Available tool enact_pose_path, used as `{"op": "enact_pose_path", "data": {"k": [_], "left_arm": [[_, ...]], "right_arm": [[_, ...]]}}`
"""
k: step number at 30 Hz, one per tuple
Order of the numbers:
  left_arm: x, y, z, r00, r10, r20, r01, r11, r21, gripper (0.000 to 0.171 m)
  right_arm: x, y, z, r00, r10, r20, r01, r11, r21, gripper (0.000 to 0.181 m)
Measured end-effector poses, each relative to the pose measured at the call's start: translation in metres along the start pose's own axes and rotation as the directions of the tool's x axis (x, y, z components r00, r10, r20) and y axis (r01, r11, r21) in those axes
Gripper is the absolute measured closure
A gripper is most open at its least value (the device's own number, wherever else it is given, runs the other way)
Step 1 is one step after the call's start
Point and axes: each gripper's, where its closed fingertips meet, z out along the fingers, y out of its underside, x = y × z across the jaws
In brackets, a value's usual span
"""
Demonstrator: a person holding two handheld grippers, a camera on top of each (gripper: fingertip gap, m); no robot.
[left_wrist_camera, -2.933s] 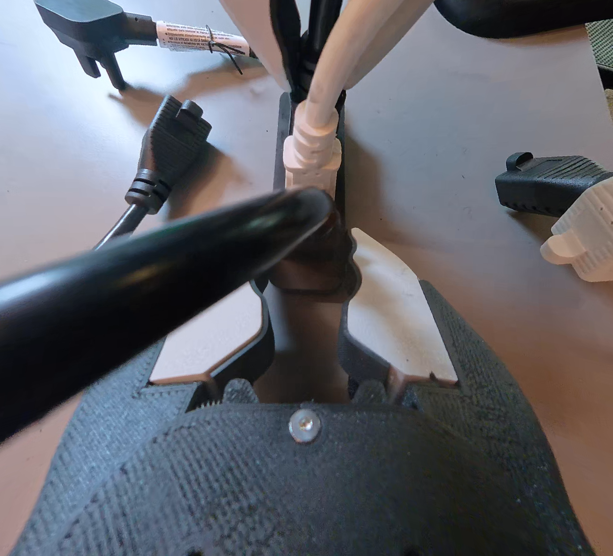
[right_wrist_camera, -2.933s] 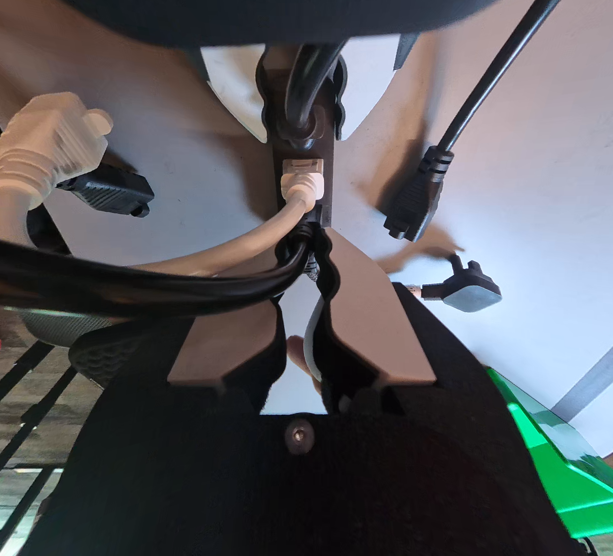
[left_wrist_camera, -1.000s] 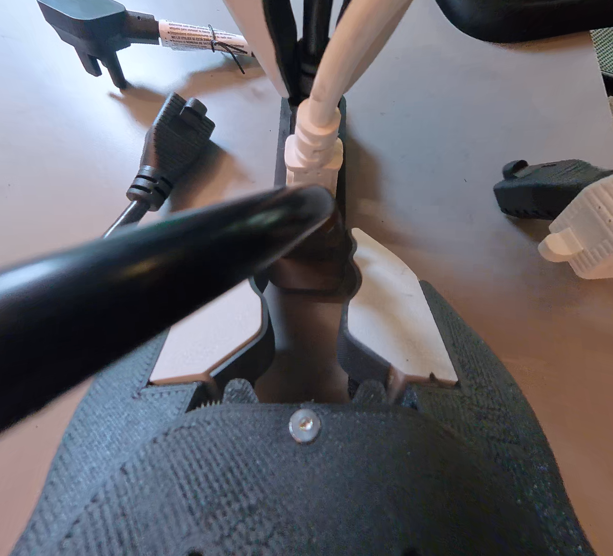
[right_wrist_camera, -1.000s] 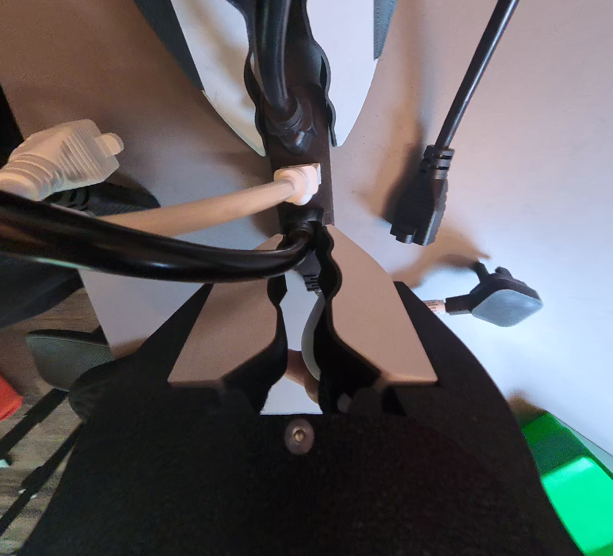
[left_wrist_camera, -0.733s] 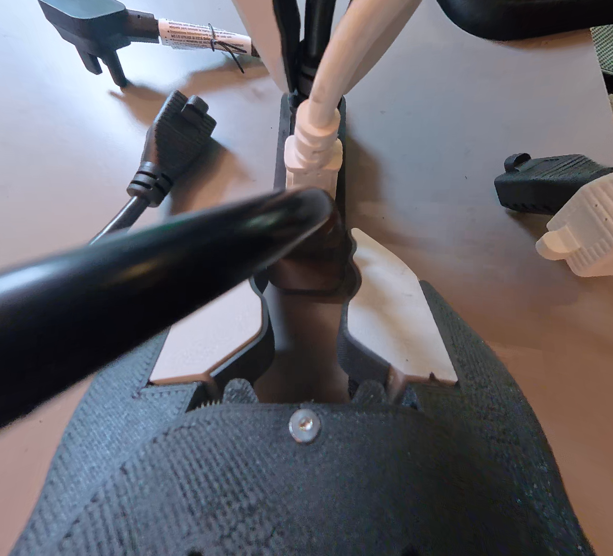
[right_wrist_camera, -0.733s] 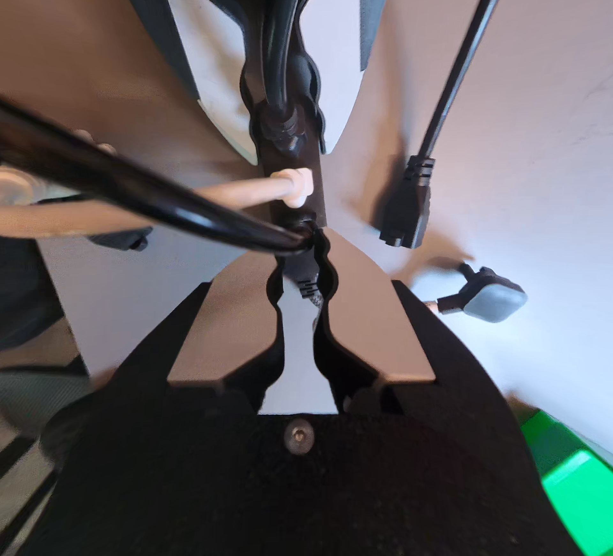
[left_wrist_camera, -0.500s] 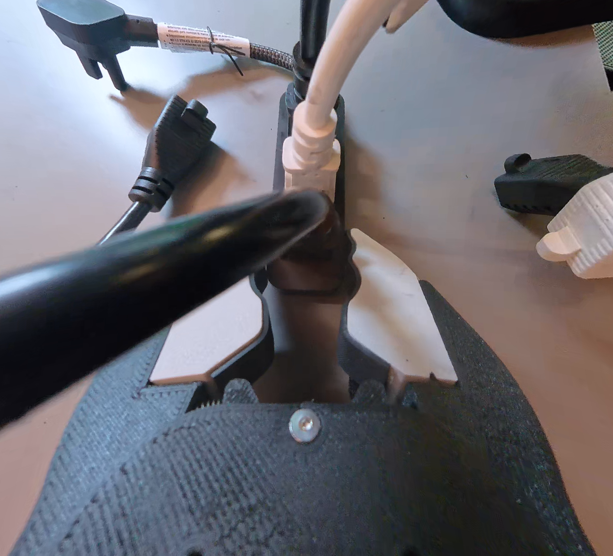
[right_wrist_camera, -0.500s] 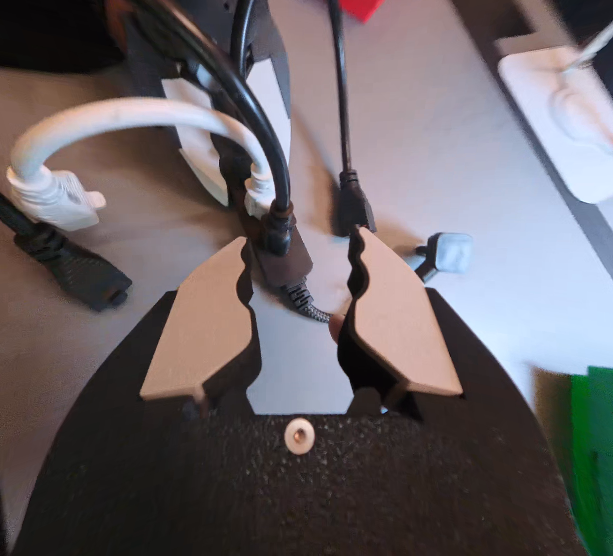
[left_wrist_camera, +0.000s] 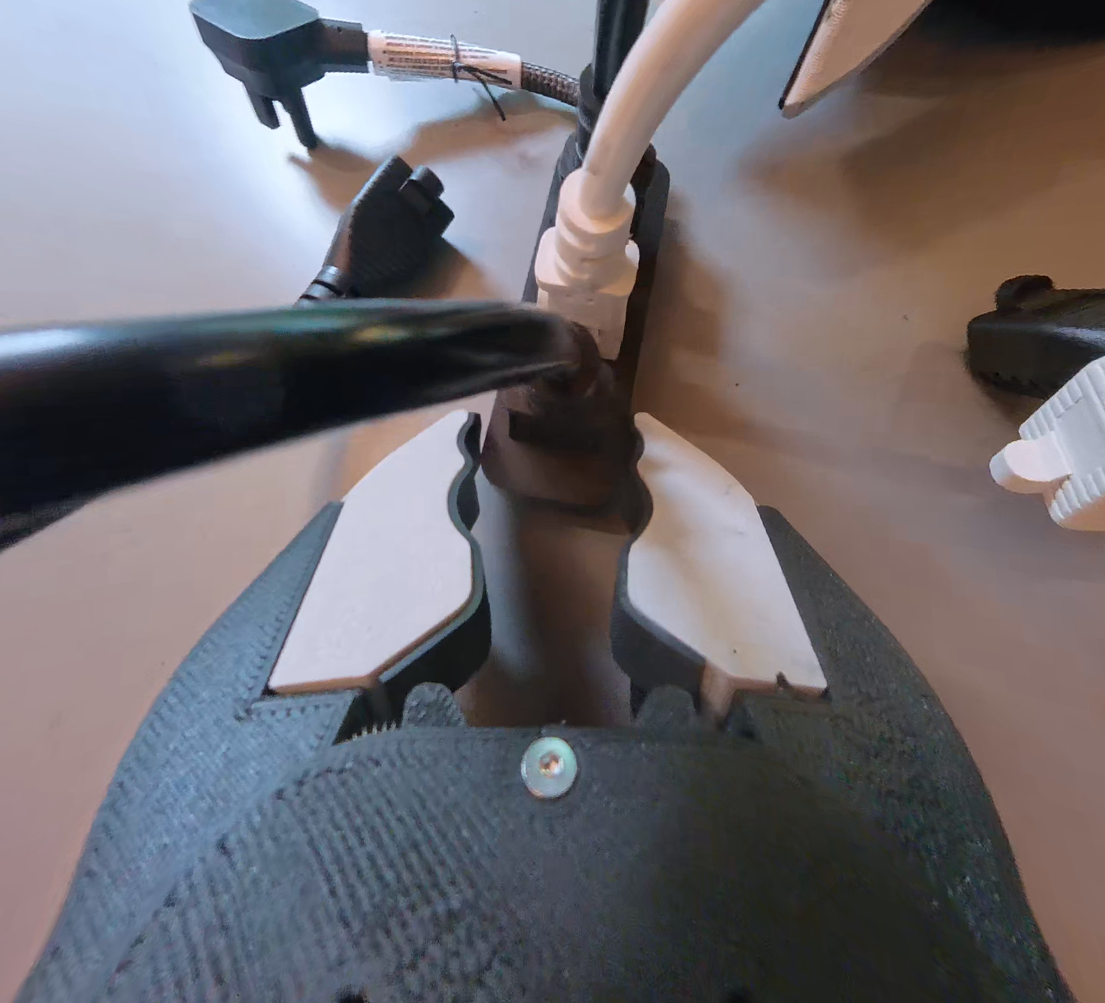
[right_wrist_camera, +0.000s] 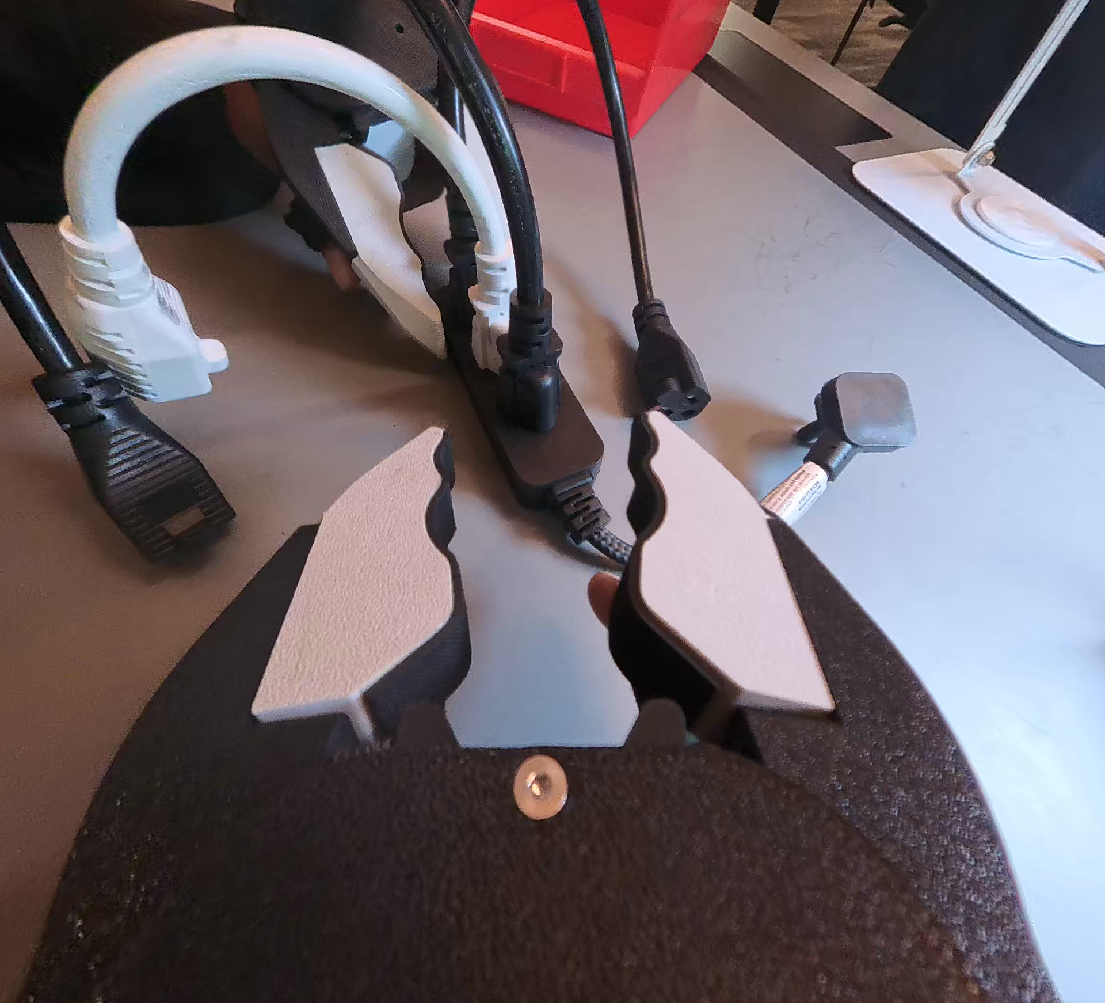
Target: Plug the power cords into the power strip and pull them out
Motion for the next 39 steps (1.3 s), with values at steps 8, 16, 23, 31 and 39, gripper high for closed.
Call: {"op": "enact_pose_path", "data": {"k": [8,16,23,31,39], "left_arm": [[-0.004,0.001,-0.003,0.998,0.053,0.023,-0.053,0.999,-0.004,0.126],[-0.002,0.001,-0.006,0.997,0.08,0.005,-0.08,0.996,0.049,0.127],[-0.003,0.002,-0.009,0.995,0.095,0.045,-0.097,0.994,0.055,0.127],[-0.013,-0.01,-0.05,0.997,-0.029,0.075,0.014,0.981,0.191,0.126],[-0.013,-0.013,-0.112,0.964,-0.183,0.194,0.1,0.922,0.373,0.131]], "right_arm": [[0.006,0.004,0.018,0.996,-0.077,0.047,0.083,0.987,-0.141,0.116],[-0.003,0.013,0.05,0.946,-0.251,0.204,0.314,0.869,-0.384,0.116],[-0.014,0.013,0.067,0.923,-0.29,0.252,0.372,0.838,-0.399,0.131],[-0.009,-0.006,0.058,0.929,-0.297,0.221,0.358,0.871,-0.335,0.148],[-0.006,-0.014,0.045,0.947,-0.272,0.173,0.31,0.915,-0.257,0.149]]}}
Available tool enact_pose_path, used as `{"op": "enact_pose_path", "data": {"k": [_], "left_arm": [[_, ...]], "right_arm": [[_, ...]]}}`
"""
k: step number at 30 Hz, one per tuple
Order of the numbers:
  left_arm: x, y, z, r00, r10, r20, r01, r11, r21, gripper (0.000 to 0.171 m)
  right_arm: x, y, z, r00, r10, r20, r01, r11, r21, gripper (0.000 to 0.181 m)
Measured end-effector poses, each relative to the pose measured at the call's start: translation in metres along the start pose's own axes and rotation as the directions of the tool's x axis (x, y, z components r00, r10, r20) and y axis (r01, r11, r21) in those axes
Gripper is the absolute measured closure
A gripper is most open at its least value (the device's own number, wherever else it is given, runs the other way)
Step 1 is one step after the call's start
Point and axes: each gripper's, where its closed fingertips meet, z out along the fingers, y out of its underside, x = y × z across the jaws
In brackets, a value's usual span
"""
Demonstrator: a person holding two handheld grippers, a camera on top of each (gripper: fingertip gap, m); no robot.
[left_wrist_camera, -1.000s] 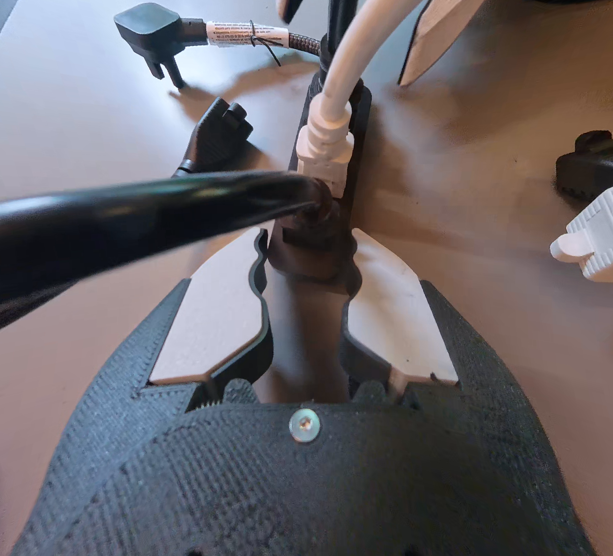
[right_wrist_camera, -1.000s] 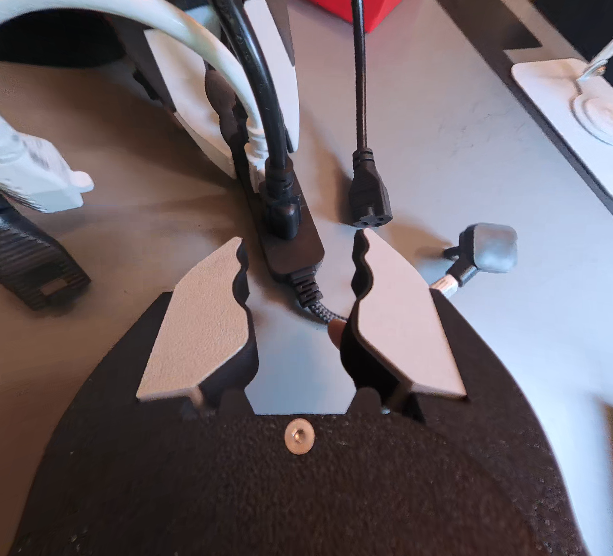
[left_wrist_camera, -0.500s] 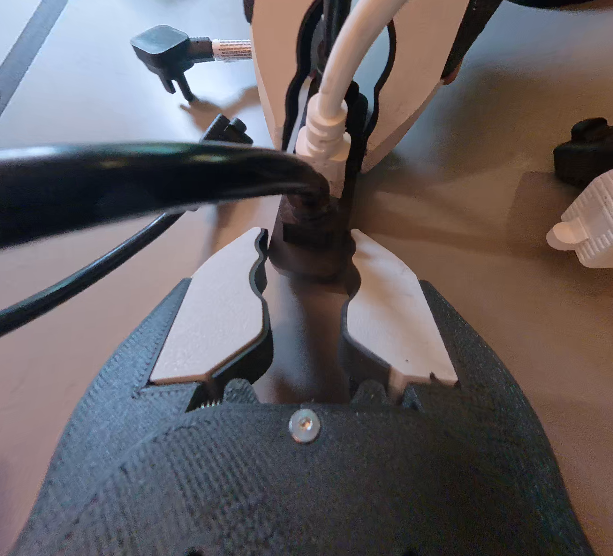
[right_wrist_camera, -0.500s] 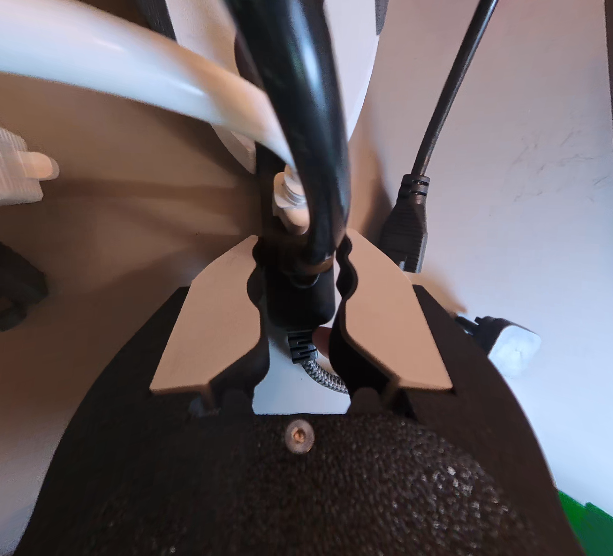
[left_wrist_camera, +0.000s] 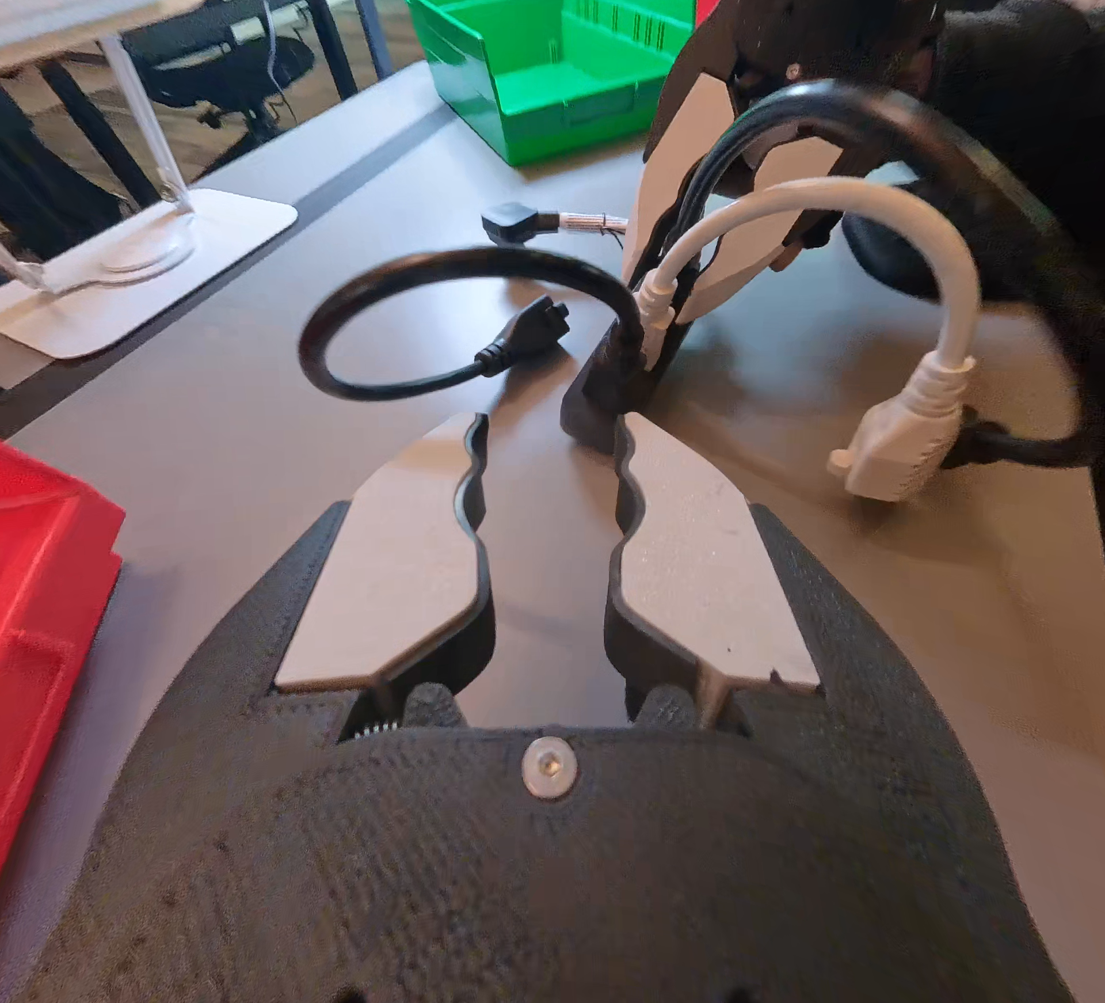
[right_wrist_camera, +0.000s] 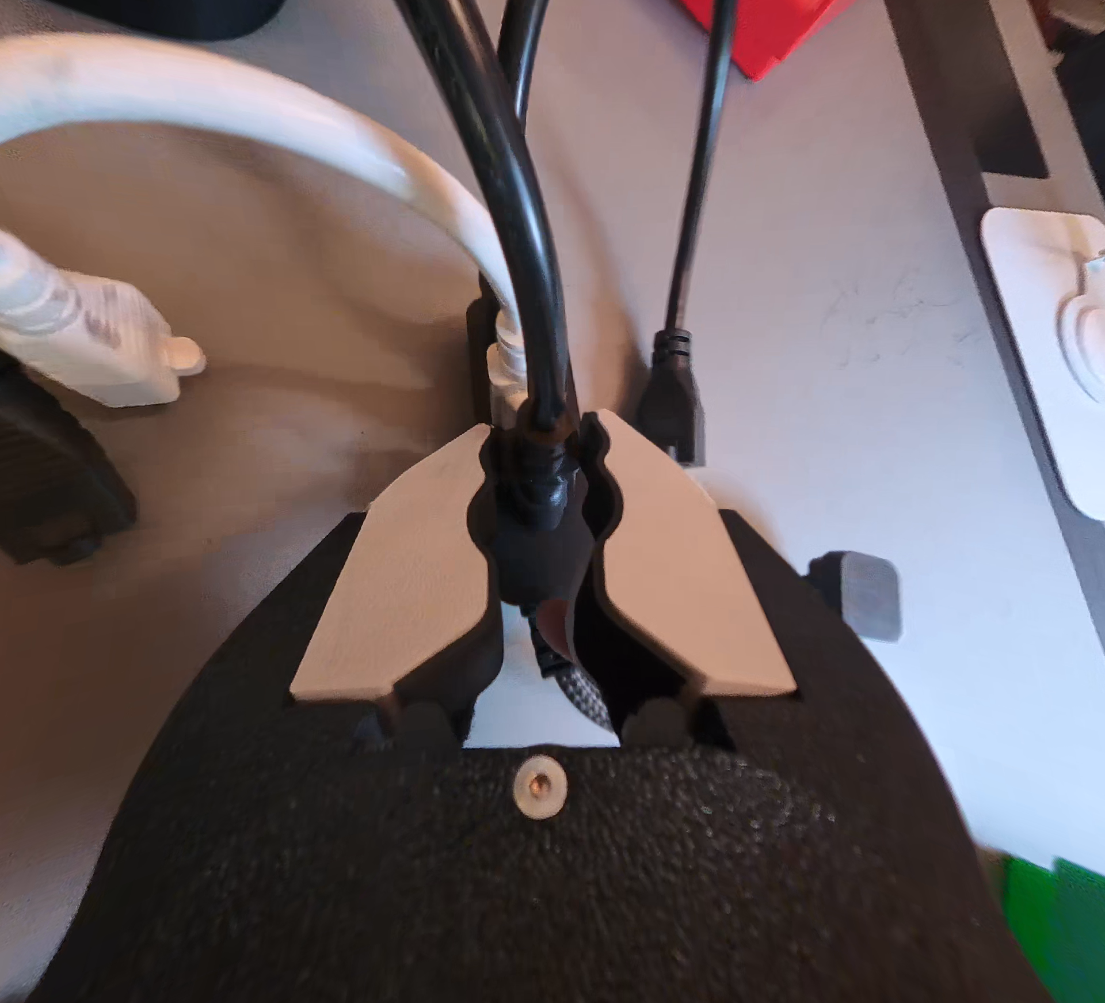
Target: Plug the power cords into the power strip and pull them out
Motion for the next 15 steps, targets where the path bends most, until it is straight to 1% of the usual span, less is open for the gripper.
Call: {"op": "enact_pose_path", "data": {"k": [2,4,9,15], "left_arm": [[0.003,-0.002,-0.009,0.999,-0.036,0.018,0.035,0.999,0.04,0.132],[0.004,0.0,-0.012,0.998,-0.045,0.035,0.043,0.997,0.056,0.133],[0.002,0.01,-0.008,0.997,-0.064,0.036,0.063,0.998,0.029,0.132],[0.002,0.014,-0.006,0.997,-0.054,0.046,0.054,0.998,0.011,0.133]], "right_arm": [[0.004,0.003,-0.011,1.0,-0.011,-0.013,0.011,1.0,-0.024,0.15],[0.009,0.007,-0.023,0.999,-0.014,-0.035,0.013,0.999,-0.046,0.15],[0.027,0.013,-0.056,0.996,0.005,-0.092,-0.012,0.997,-0.078,0.15],[0.06,0.019,-0.115,0.973,0.07,-0.219,-0.084,0.995,-0.055,0.15]]}}
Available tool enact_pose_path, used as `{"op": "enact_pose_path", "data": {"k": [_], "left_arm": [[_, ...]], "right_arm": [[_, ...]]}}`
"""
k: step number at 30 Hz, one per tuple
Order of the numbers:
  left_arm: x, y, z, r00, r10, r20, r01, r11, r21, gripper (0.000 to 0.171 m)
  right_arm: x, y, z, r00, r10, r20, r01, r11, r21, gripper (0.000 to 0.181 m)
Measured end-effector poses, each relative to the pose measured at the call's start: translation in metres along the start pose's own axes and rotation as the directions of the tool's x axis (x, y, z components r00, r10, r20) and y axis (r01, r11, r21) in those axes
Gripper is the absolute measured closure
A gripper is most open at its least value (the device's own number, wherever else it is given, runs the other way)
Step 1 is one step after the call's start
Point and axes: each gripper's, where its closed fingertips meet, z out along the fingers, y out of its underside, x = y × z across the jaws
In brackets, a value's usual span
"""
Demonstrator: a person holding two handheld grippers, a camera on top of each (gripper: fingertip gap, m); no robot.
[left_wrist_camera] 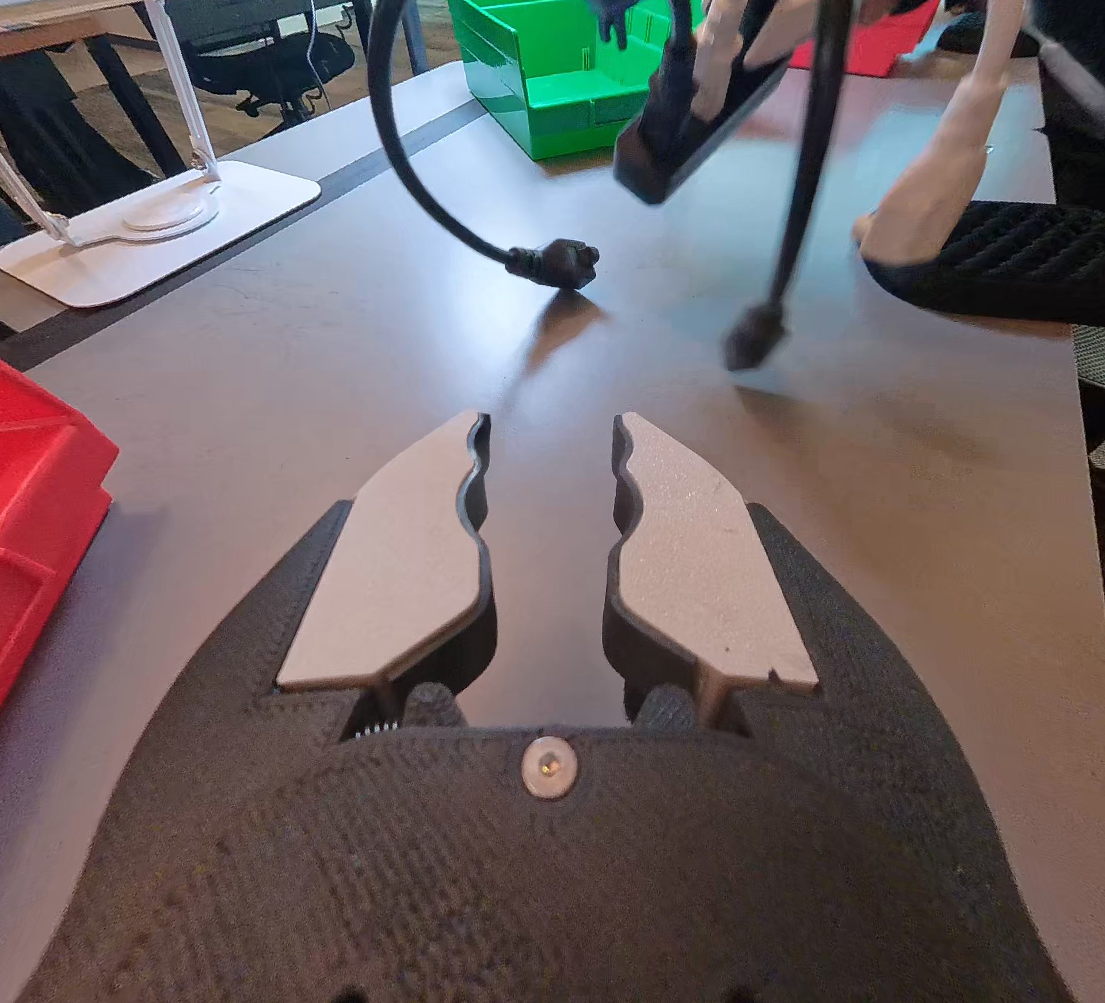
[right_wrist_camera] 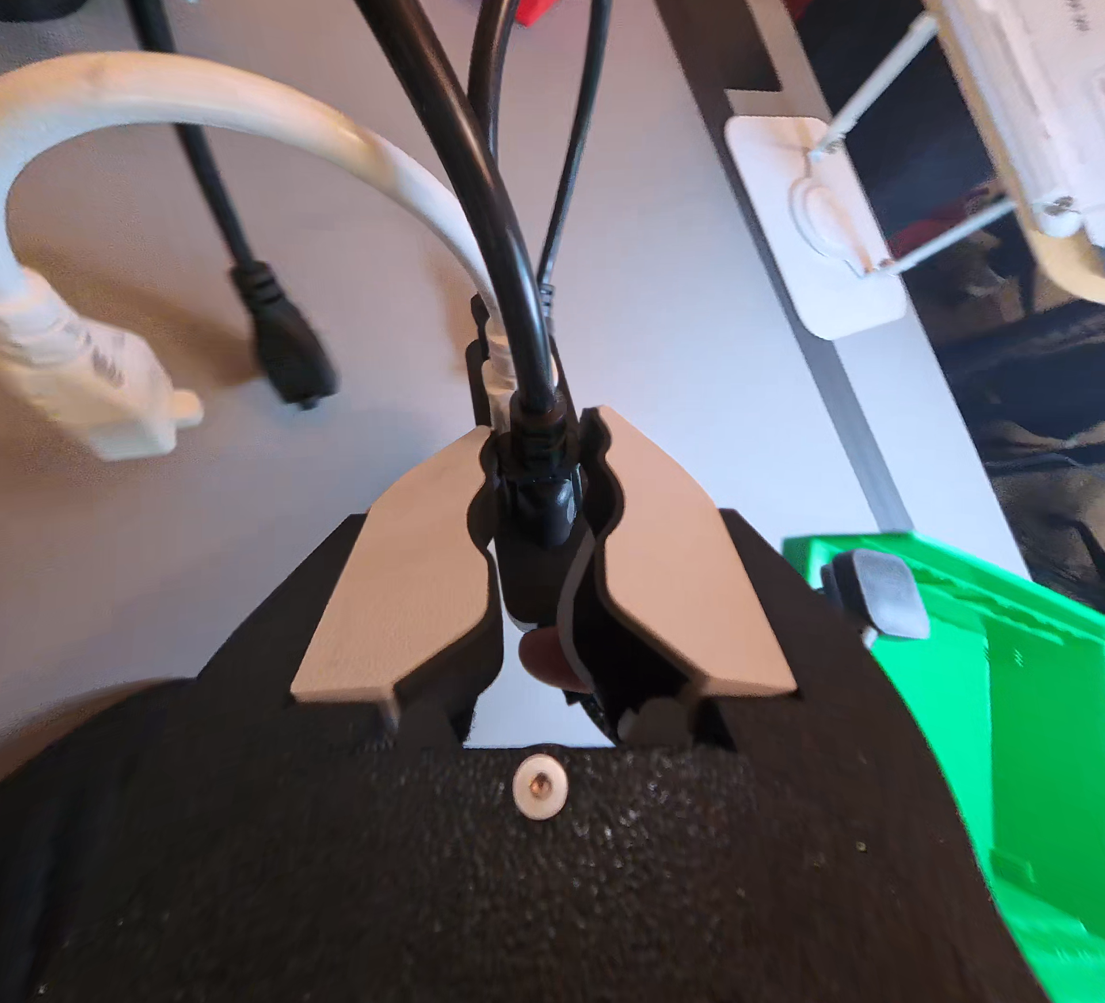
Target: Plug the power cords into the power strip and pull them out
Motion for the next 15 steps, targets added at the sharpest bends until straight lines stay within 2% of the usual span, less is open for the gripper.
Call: {"op": "enact_pose_path", "data": {"k": [7,11,15], "left_arm": [[-0.002,0.002,0.0,1.0,-0.008,0.013,0.008,1.0,-0.004,0.134],[-0.001,0.002,0.001,1.0,-0.006,0.01,0.007,1.0,-0.01,0.134],[-0.001,0.004,0.001,1.0,-0.003,0.013,0.003,1.0,-0.016,0.135]], "right_arm": [[0.067,0.012,-0.066,0.982,0.089,-0.17,-0.094,0.995,-0.022,0.151],[0.107,0.018,-0.102,0.949,0.125,-0.289,-0.139,0.99,-0.031,0.151],[0.145,0.033,-0.124,0.905,0.182,-0.384,-0.214,0.976,-0.044,0.151]]}}
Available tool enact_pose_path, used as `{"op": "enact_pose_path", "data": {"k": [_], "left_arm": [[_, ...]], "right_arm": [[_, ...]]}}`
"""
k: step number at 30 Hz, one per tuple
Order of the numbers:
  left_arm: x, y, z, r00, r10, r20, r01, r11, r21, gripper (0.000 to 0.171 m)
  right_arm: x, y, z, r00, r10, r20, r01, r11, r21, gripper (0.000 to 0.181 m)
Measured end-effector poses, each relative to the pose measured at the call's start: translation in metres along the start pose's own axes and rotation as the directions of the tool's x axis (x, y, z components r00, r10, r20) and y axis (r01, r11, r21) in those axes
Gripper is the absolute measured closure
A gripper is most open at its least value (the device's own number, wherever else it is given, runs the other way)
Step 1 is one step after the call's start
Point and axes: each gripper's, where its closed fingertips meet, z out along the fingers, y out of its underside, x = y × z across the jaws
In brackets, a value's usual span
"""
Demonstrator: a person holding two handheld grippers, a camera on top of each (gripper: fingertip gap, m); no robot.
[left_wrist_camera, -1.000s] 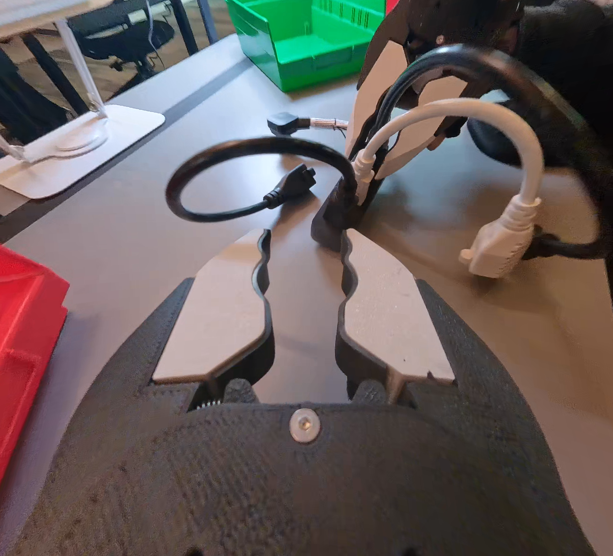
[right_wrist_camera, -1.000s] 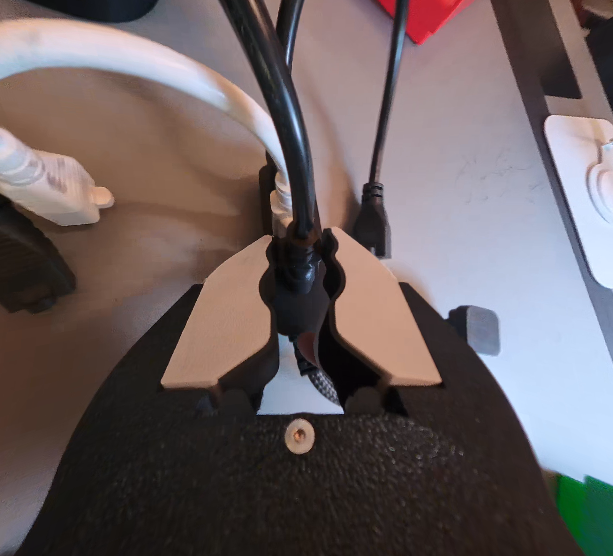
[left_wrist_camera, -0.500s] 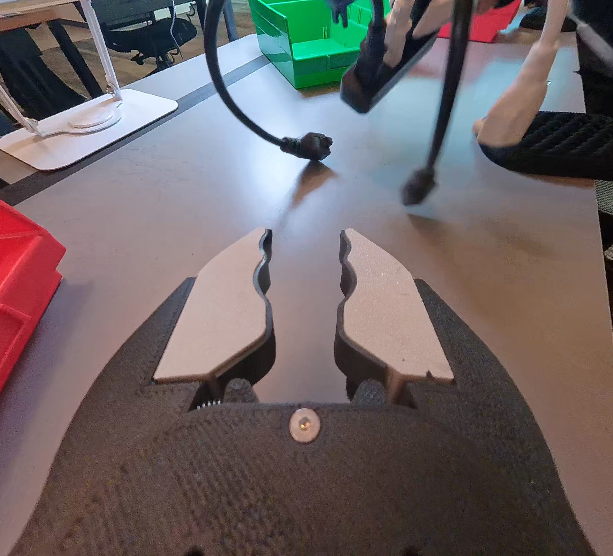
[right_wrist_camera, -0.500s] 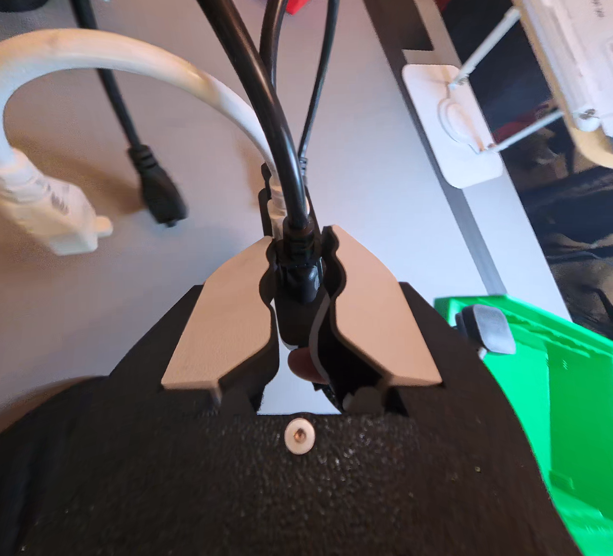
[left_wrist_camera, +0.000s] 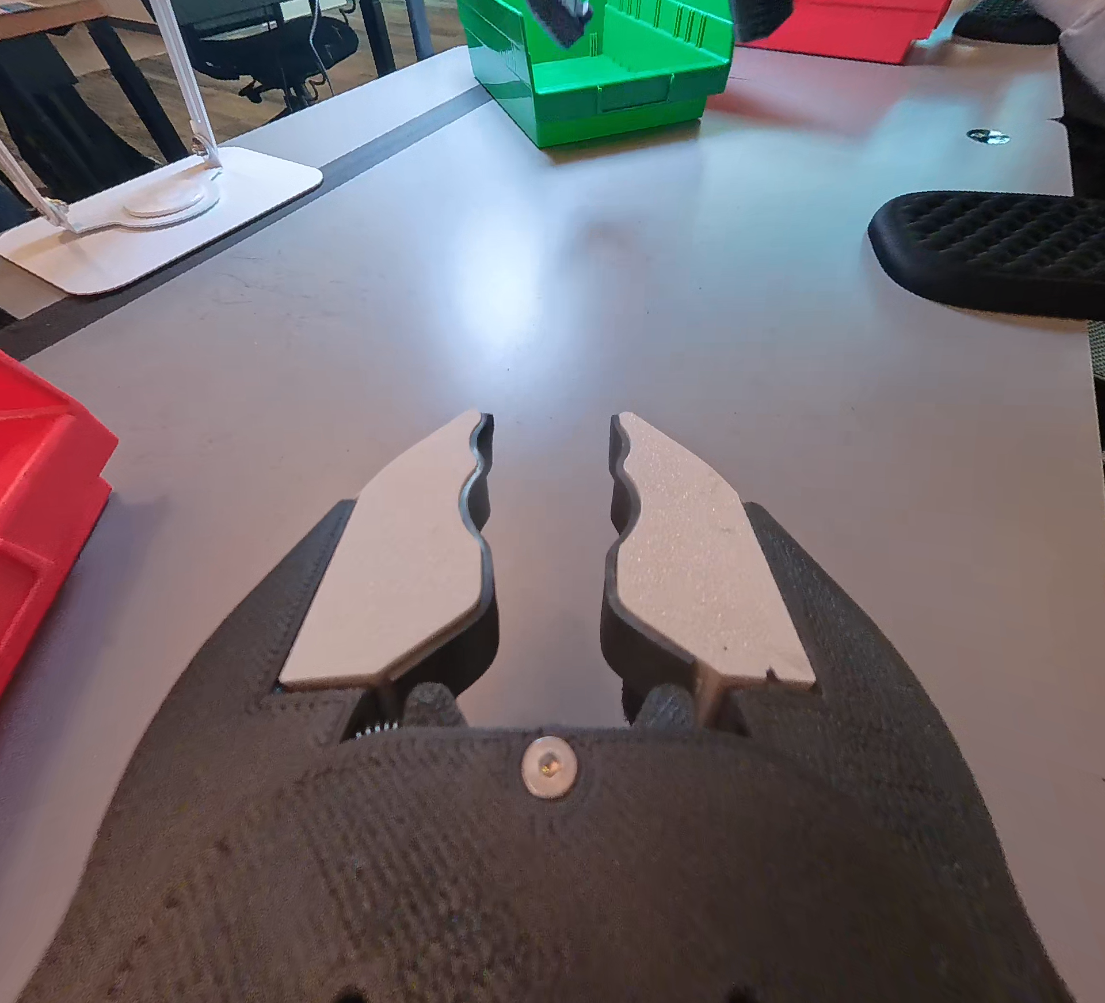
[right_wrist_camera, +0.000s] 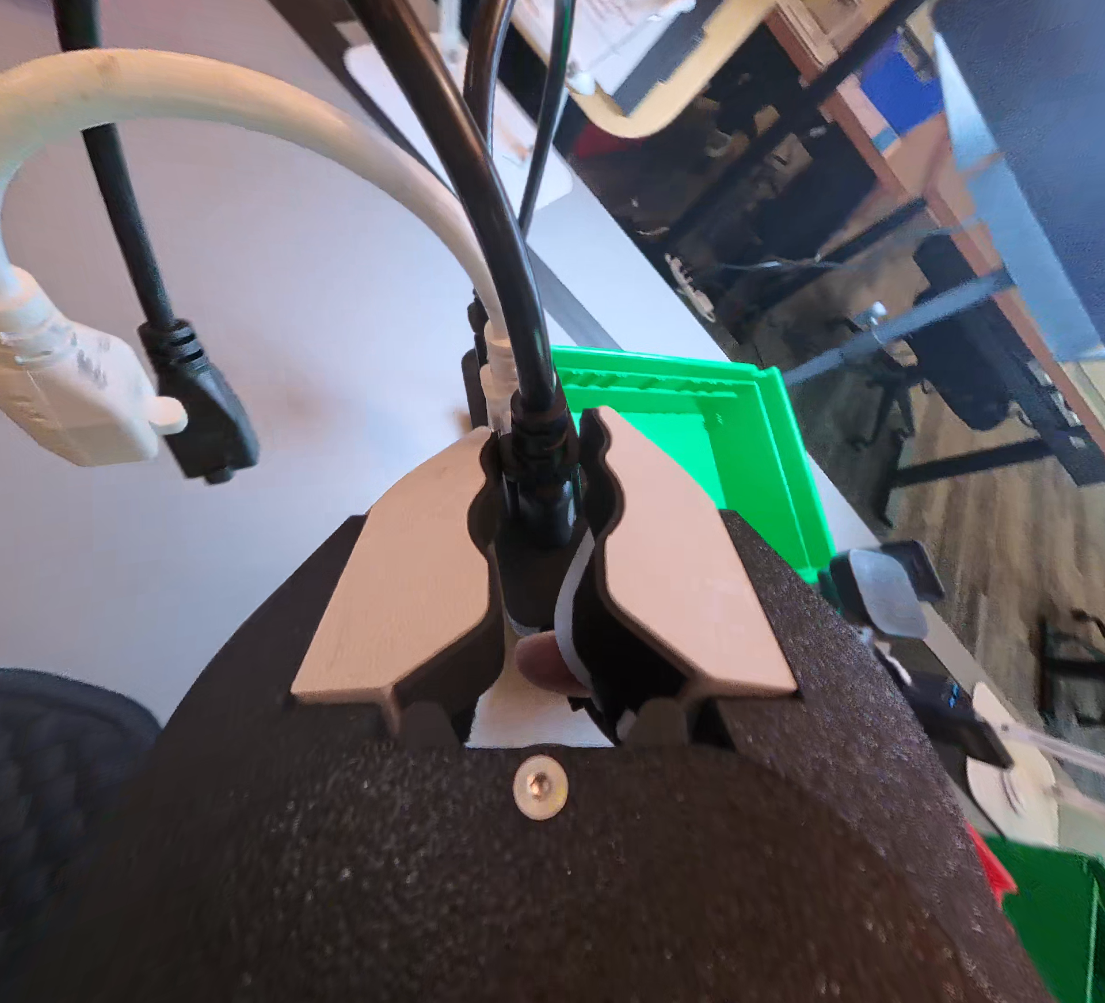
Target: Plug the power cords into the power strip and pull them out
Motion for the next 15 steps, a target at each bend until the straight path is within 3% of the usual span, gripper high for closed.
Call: {"op": "enact_pose_path", "data": {"k": [8,15], "left_arm": [[-0.001,0.003,0.002,1.0,-0.004,0.006,0.004,1.0,-0.011,0.135],[-0.003,0.006,0.004,1.0,-0.02,0.008,0.02,1.0,-0.023,0.135]], "right_arm": [[0.066,0.039,0.034,0.974,0.175,-0.141,-0.179,0.984,-0.022,0.15],[0.072,0.072,0.072,0.937,0.29,-0.197,-0.291,0.956,0.026,0.15]]}}
